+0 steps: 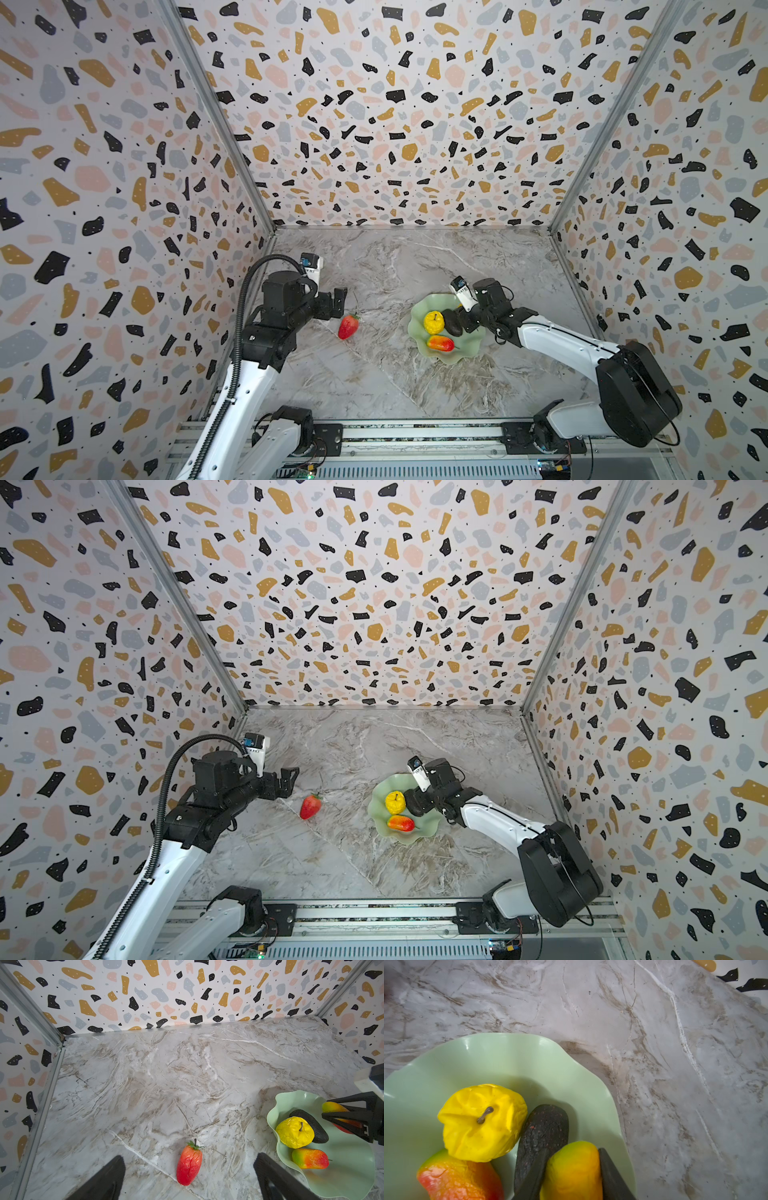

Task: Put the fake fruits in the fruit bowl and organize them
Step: 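Carry the red-yellow mango with the right gripper into the green bowl, then release the mango and reach the right gripper to grasp the strawberry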

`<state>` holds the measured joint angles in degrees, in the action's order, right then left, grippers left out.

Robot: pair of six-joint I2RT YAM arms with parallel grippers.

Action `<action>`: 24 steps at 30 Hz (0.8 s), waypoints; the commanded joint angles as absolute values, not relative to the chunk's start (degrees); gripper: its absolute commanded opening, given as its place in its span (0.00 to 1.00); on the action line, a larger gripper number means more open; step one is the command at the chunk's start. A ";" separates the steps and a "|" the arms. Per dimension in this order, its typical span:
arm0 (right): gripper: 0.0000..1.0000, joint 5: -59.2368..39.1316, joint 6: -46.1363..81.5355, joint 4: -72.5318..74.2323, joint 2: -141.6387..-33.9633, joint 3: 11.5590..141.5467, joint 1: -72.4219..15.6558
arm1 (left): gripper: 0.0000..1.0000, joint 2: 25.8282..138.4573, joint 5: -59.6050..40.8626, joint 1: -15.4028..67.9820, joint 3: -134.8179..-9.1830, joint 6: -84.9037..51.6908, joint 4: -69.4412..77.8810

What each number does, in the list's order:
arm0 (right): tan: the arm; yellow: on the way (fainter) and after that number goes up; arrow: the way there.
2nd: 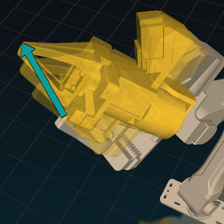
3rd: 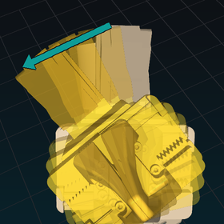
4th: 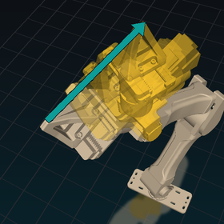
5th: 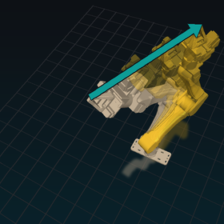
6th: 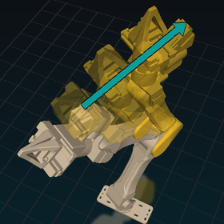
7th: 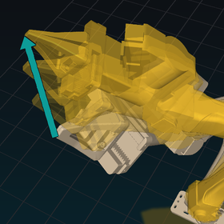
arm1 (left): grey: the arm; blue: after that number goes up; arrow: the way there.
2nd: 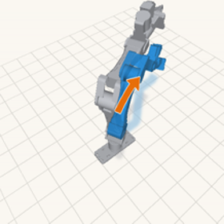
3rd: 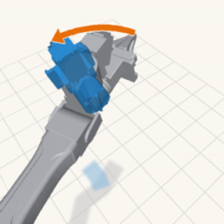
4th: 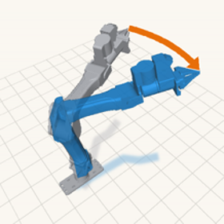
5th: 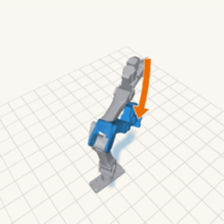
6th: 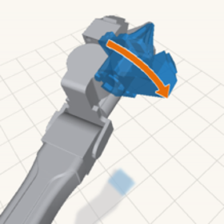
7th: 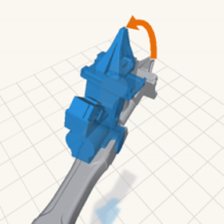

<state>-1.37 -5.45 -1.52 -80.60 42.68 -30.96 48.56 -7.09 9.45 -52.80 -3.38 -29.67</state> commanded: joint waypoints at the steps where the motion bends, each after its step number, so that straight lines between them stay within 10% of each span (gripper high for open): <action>1: 0.27 0.00 -4.04 0.64 -81.58 42.56 -30.76 | 1.00 48.25 -7.97 9.67 -53.53 -2.81 -28.22; 6: 0.57 0.21 -3.26 0.88 -81.92 43.33 -30.76 | 1.00 48.29 -7.82 9.67 -53.44 -2.85 -28.32; 15: 0.72 -1.41 -6.74 -1.29 -76.77 47.15 -33.44 | 1.00 48.75 -7.61 9.67 -53.77 -2.86 -28.47; 18: 0.99 -5.56 -13.64 1.62 -74.54 47.81 -38.58 | 1.00 49.04 -7.47 9.67 -54.01 -2.67 -28.64; 24: 0.99 -19.48 -25.35 6.60 -81.39 52.50 -44.99 | 1.00 48.98 -7.38 9.67 -54.23 -2.67 -28.99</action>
